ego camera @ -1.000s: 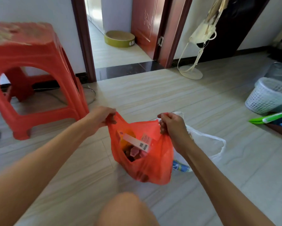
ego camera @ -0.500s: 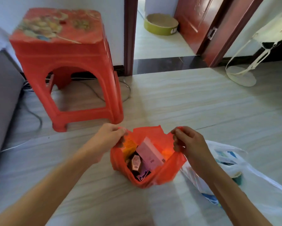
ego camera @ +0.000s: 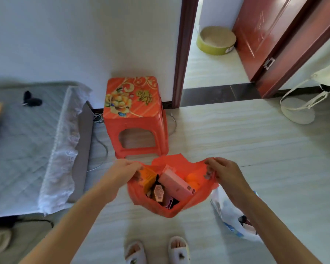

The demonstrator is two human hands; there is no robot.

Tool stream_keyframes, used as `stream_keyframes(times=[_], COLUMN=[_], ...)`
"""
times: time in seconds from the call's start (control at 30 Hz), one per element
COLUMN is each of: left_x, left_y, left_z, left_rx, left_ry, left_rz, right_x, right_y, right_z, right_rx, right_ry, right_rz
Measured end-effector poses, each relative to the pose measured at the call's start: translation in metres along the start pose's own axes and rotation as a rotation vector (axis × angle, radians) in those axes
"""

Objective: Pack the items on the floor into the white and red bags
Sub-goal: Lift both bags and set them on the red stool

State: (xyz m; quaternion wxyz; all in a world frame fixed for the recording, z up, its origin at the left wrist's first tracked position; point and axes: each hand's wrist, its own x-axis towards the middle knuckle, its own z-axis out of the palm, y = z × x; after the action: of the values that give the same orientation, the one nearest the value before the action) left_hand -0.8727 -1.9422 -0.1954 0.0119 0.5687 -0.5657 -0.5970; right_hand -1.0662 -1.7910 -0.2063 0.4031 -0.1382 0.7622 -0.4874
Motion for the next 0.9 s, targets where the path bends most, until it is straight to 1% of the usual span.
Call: stream_keyframes(times=[0.13, 0.23, 0.43, 0.53, 0.63, 0.7, 0.8, 0.9], left_x=[-0.058, -0.094, -0.124, -0.111, -0.082, -0.056, -0.009, 0.036], left_y=[0.053, 0.092, 0.157, 0.187, 0.213, 0.231, 0.260, 0.291], left_z=[-0.042, -0.068, -0.104, -0.129, -0.153, -0.170, -0.196, -0.218], left_rx=[-0.078, -0.115, -0.196, -0.262, -0.302, -0.335, -0.306, -0.333], left_ry=[0.120, 0.184, 0.234, 0.261, 0.245, 0.224, 0.200, 0.204], left_rz=[-0.062, -0.078, 0.036, 0.079, 0.096, 0.110, 0.129, 0.114], right_x=[-0.034, -0.049, -0.049, -0.031, -0.001, 0.026, 0.071, 0.114], right_y=[-0.085, -0.147, -0.239, -0.278, -0.307, -0.324, -0.349, -0.373], right_z=[-0.007, -0.008, 0.002, 0.016, 0.035, 0.050, 0.075, 0.099], right_rx=[-0.038, -0.072, -0.042, -0.021, -0.017, -0.009, 0.010, 0.047], right_ry=[-0.149, -0.218, -0.262, -0.268, -0.257, -0.245, -0.196, -0.165], right_rz=[-0.025, -0.062, -0.143, -0.173, -0.175, -0.168, -0.146, -0.111])
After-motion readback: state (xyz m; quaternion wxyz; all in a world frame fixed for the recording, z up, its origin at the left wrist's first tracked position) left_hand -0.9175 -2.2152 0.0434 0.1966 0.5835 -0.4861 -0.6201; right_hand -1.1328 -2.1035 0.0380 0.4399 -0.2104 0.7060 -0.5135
